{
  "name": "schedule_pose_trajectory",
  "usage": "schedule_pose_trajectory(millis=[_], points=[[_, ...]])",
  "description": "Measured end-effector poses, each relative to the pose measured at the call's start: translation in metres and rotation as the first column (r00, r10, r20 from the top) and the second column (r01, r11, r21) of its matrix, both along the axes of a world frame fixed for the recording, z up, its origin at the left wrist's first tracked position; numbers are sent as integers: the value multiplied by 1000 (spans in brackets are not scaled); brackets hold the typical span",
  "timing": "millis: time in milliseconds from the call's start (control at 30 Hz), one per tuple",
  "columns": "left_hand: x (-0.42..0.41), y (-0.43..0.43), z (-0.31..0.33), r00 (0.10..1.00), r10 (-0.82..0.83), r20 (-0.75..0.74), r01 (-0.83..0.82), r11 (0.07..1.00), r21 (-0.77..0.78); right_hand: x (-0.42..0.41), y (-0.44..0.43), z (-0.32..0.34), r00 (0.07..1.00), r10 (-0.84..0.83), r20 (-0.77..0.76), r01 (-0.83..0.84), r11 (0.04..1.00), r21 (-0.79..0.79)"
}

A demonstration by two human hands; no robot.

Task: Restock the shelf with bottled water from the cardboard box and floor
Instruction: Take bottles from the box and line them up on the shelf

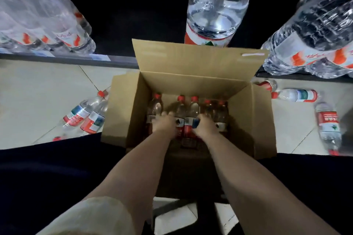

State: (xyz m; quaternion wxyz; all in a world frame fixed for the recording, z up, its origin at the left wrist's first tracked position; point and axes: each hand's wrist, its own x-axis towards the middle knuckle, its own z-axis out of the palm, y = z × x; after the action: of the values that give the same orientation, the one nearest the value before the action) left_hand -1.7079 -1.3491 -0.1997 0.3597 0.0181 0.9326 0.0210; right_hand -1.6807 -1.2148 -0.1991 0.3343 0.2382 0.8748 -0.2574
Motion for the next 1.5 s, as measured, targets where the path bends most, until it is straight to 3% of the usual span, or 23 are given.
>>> schedule_pose_trajectory(millis=[167,233,467,567,667,800,900,1000,1267,1500], points=[[-11,-6,-42,886,380,267,-436,879,195,-13,-3,-36,972,-187,139,203,973,-110],[-9,-7,-59,847,417,330,-509,817,273,-12,-9,-52,943,-285,171,314,933,-178],[0,-6,-95,730,467,499,-640,723,259,-15,-18,-71,871,-462,167,488,852,-190],[-1,-9,-96,688,541,484,-705,657,268,-17,-24,-81,859,-483,172,510,838,-194],[2,-11,-96,664,588,462,-734,628,257,-15,-31,-87,876,-457,157,472,877,-84],[3,-12,-91,697,604,385,-706,671,226,-15,-34,-87,877,-454,157,474,872,-122],[1,-11,-81,787,565,248,-608,779,155,-16,-28,-87,873,-457,173,483,861,-161],[-3,-14,-73,824,545,155,-563,819,109,-16,-34,-91,884,-424,198,460,865,-200],[-7,-23,-68,788,595,160,-613,784,102,-29,-55,-103,807,-514,291,585,763,-274],[-12,-30,-61,691,649,318,-709,695,122,-31,-35,-95,779,-493,388,611,736,-292]])
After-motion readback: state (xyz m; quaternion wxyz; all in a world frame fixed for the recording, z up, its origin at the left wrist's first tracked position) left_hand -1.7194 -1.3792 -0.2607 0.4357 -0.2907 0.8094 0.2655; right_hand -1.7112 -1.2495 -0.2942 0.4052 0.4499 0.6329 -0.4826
